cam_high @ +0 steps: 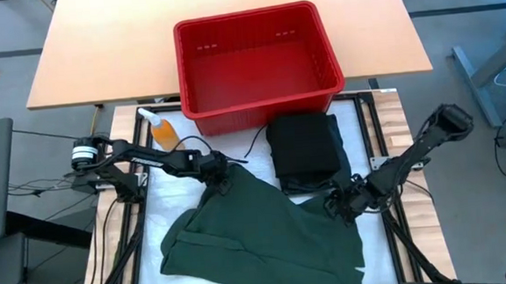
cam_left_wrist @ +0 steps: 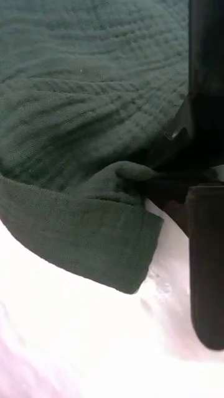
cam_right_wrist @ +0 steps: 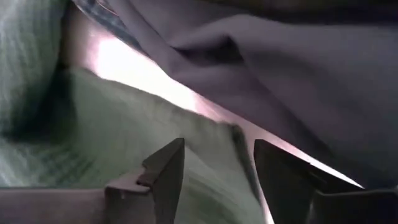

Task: Fold Laundry from Bin
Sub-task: Fold the green polo shirt

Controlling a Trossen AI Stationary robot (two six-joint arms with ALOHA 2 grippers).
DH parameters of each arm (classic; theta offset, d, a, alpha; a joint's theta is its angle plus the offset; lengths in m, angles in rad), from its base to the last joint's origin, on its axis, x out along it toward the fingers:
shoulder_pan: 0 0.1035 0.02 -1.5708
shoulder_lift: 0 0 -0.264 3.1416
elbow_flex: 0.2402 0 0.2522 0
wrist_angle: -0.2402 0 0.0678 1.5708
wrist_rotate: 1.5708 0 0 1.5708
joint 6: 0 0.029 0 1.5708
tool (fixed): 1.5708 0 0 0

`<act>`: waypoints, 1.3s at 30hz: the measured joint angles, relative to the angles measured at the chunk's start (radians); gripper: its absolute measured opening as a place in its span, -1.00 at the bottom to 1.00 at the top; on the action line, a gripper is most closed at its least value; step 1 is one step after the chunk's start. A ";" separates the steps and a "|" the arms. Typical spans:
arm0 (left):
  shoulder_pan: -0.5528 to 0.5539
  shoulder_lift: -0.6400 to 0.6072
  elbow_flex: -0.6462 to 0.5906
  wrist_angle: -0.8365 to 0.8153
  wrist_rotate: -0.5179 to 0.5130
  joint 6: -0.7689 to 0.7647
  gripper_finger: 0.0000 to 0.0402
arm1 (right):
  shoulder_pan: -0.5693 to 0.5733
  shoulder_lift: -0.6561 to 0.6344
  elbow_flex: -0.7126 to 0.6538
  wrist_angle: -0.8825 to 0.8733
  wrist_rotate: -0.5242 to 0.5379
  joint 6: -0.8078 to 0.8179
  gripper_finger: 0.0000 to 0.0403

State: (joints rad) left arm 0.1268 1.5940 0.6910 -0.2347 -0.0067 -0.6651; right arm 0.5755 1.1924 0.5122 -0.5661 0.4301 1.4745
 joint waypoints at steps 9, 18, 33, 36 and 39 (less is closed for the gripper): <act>-0.006 -0.002 0.001 -0.043 0.016 -0.002 -1.00 | -0.045 0.013 -0.015 0.112 -0.006 -0.126 -0.48; -0.042 -0.211 -0.006 -0.232 -0.111 -0.012 -1.00 | 0.011 -0.116 0.051 -0.112 0.042 -0.005 -0.90; -0.042 -0.586 -0.003 -0.381 -0.219 -0.065 -1.00 | 0.030 -0.205 0.292 -0.658 0.144 0.117 -0.91; -0.041 -0.621 -0.003 -0.379 -0.219 -0.061 -1.00 | 0.034 -0.205 0.359 -0.767 0.153 0.115 -0.91; -0.033 -0.649 -0.002 -0.376 -0.232 -0.042 -1.00 | 0.034 -0.205 0.414 -0.854 0.155 0.114 -0.91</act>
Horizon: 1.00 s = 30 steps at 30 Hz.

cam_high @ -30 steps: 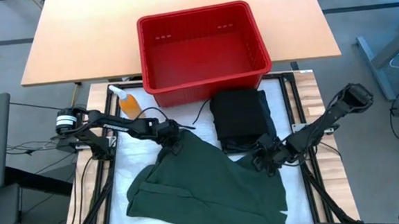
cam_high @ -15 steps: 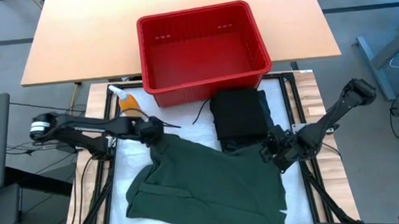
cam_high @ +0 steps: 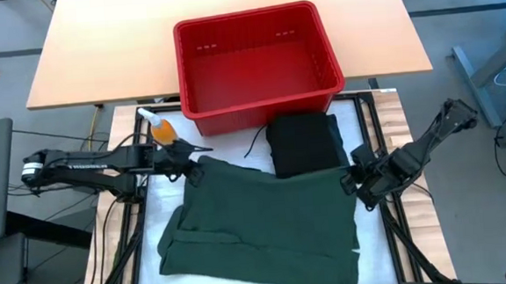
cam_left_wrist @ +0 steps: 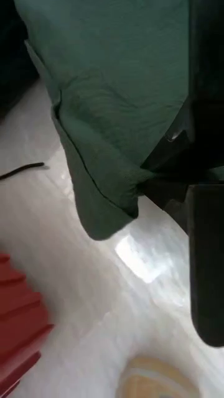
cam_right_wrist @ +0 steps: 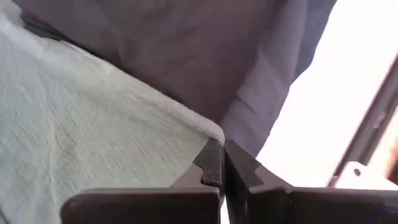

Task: Fold Laundry from Bin
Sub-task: Fold the green polo shirt

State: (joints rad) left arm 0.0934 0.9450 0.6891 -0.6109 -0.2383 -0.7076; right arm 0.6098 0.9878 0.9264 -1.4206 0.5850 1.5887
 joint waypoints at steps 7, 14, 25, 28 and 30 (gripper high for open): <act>0.014 -0.049 0.000 0.000 0.015 0.026 -1.00 | 0.005 0.005 0.067 -0.024 -0.072 -0.044 -0.91; 0.014 -0.110 0.001 0.005 0.024 0.052 -1.00 | 0.060 0.056 0.120 -0.020 -0.085 -0.045 -0.91; -0.110 -0.138 0.002 -0.057 0.219 -0.005 -1.00 | 0.273 0.166 0.183 0.270 -0.129 -0.040 -0.90; -0.167 -0.139 0.002 -0.065 0.223 -0.028 -1.00 | 0.335 0.216 0.206 0.349 -0.140 0.014 -0.90; -0.198 -0.140 0.002 -0.069 0.225 -0.051 -1.00 | 0.373 0.253 0.224 0.375 -0.141 0.058 -0.90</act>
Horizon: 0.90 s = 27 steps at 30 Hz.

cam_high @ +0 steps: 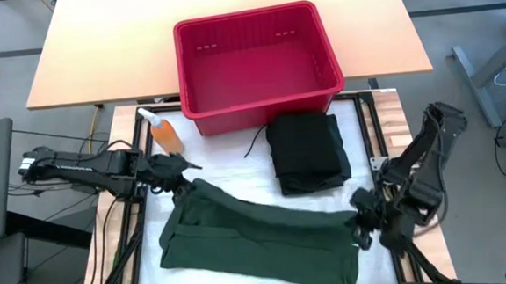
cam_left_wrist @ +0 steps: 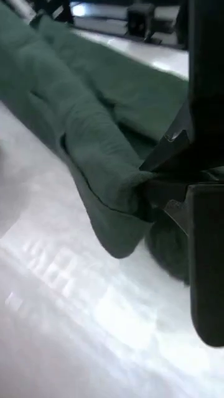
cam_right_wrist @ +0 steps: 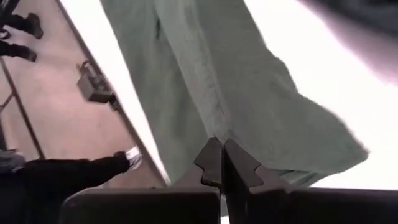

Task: Fold Laundry from Bin
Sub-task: Fold the green polo shirt

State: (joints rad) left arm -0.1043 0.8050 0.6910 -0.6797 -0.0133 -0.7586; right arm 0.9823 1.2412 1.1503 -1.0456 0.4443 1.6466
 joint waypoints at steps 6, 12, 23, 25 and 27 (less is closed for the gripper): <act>-0.112 -0.001 0.000 -0.033 0.035 -0.088 -1.00 | 0.075 0.117 0.022 0.103 -0.004 0.101 -0.90; -0.263 0.025 0.000 -0.032 0.035 -0.230 -1.00 | 0.109 0.231 0.022 0.207 -0.004 0.188 -0.90; -0.490 0.246 0.000 0.051 0.034 -0.418 -1.00 | 0.107 0.358 0.022 0.343 -0.080 0.213 -0.90; -0.508 0.291 0.000 0.091 0.038 -0.421 -1.00 | 0.108 0.363 0.022 0.343 -0.083 0.213 -0.89; -0.518 0.327 0.000 0.133 0.066 -0.420 -0.99 | 0.107 0.363 0.022 0.343 -0.086 0.213 -0.83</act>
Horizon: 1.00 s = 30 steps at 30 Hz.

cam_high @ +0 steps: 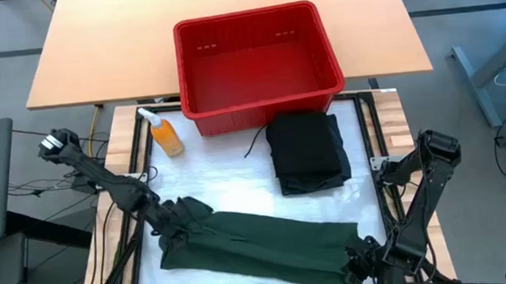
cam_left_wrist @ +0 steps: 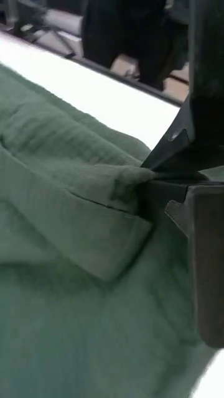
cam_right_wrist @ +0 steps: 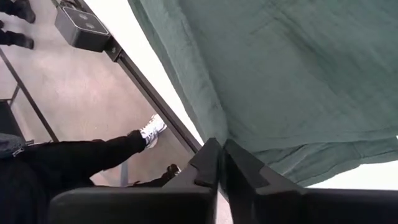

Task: Fold Laundry from Bin
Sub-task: Fold the green polo shirt

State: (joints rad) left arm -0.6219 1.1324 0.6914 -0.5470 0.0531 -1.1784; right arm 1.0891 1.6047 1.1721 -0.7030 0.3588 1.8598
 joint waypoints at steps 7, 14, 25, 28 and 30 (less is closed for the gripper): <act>0.000 0.044 0.000 0.017 0.074 0.038 -0.69 | -0.027 -0.027 0.000 0.002 -0.098 -0.009 -0.34; 0.002 -0.028 0.000 -0.007 0.093 0.045 -0.47 | -0.026 -0.084 0.000 0.001 -0.048 -0.051 0.06; 0.083 -0.075 -0.048 0.067 -0.279 0.136 -0.52 | -0.156 -0.016 -0.132 0.262 0.013 -0.249 -0.03; 0.122 0.003 -0.082 0.253 -0.179 0.185 -0.57 | -0.170 -0.012 -0.183 0.342 0.011 -0.280 -0.12; 0.137 0.056 -0.095 0.303 -0.118 0.206 -0.61 | -0.175 -0.013 -0.214 0.372 0.011 -0.277 -0.17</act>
State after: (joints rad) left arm -0.4852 1.1883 0.5964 -0.2440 -0.0649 -0.9721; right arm 0.9145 1.5921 0.9579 -0.3309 0.3699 1.5828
